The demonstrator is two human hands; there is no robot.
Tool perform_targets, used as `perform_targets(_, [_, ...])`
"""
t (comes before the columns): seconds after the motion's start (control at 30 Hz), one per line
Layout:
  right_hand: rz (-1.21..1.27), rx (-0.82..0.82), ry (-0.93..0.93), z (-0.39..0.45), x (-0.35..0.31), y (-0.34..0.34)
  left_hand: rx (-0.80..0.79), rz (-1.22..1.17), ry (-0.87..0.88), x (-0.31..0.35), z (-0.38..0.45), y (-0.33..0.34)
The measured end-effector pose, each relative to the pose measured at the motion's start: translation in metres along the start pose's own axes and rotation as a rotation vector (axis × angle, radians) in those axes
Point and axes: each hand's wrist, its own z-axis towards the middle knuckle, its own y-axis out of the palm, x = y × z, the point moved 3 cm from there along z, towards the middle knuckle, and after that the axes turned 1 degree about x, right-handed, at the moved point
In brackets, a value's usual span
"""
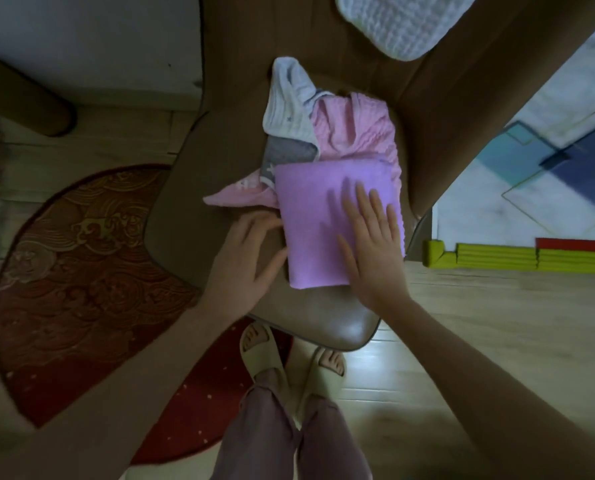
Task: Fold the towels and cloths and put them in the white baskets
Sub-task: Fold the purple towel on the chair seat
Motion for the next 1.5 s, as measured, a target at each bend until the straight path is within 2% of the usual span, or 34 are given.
perform_targets(0.07, [0.034, -0.054, -0.096, -0.023, -0.006, -0.001, -0.063, -0.063, -0.034, 0.005, -0.028, 0.014])
perform_targets(0.17, [-0.098, -0.184, -0.329, -0.035, 0.001, 0.008, -0.121, -0.077, -0.033, 0.002, -0.046, 0.038])
perform_targets(0.23, [-0.136, -0.287, -0.404, -0.030, 0.006, 0.013, -0.140, -0.063, -0.022, -0.001, -0.045, 0.048])
perform_targets(0.3, [-0.037, -0.341, -0.366, -0.014, 0.010, 0.008, -0.158, -0.066, -0.005, -0.002, -0.038, 0.053])
perform_targets(0.37, [0.087, -0.369, -0.231, 0.014, 0.005, -0.007, -0.143, -0.075, -0.010, 0.000, -0.025, 0.049])
perform_targets(0.43, [0.075, -0.391, -0.153, 0.039, -0.002, -0.019, -0.100, -0.112, -0.052, 0.004, -0.012, 0.039])
perform_targets(0.57, [0.028, -0.436, -0.138, 0.067, -0.013, -0.028, -0.084, -0.177, -0.095, 0.014, 0.006, 0.024])
perform_targets(0.73, [0.006, -0.414, -0.072, 0.066, -0.017, -0.018, -0.038, 0.062, -0.283, 0.027, 0.011, 0.030])
perform_targets(0.93, [0.025, -0.442, 0.005, 0.058, -0.005, -0.006, 0.106, 0.372, -0.198, 0.028, 0.013, 0.047])
perform_targets(1.0, [0.065, -0.485, 0.059, 0.057, 0.000, -0.006, 0.056, 0.216, -0.125, 0.019, 0.013, 0.049])
perform_targets(1.1, [0.100, -0.492, 0.008, 0.051, 0.005, -0.012, -0.086, -0.071, -0.062, 0.004, 0.016, 0.041])
perform_targets(1.17, [0.195, -0.477, -0.017, 0.048, 0.006, -0.018, -0.195, -0.179, -0.143, -0.002, 0.021, 0.032])
perform_targets(1.23, [0.237, -0.536, 0.018, 0.048, 0.007, -0.021, -0.317, -0.256, -0.233, -0.006, 0.026, 0.027])
perform_targets(1.33, [0.252, -0.732, 0.070, 0.042, 0.008, -0.019, -0.391, -0.249, -0.220, -0.008, 0.030, 0.024])
perform_targets(1.5, [0.294, -0.750, 0.049, 0.040, 0.010, -0.018, -0.283, -0.008, -0.002, 0.001, 0.027, 0.029])
